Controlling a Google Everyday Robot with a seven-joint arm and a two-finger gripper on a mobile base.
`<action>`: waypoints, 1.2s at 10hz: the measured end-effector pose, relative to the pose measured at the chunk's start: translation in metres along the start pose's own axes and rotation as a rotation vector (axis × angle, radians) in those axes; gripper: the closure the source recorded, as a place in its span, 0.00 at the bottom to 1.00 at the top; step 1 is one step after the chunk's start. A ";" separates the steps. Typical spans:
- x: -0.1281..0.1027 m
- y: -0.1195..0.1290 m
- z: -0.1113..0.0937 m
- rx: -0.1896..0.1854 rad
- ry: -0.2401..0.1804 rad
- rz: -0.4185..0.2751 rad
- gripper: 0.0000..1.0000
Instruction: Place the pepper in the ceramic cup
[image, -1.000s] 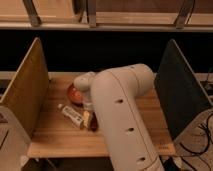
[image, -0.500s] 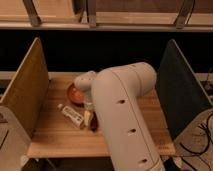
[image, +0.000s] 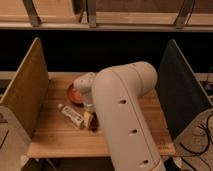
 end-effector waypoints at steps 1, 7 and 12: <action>-0.006 0.002 -0.001 0.035 -0.041 -0.026 0.20; 0.007 0.018 0.007 0.062 -0.113 -0.024 0.20; -0.010 0.004 -0.014 0.179 -0.297 -0.109 0.20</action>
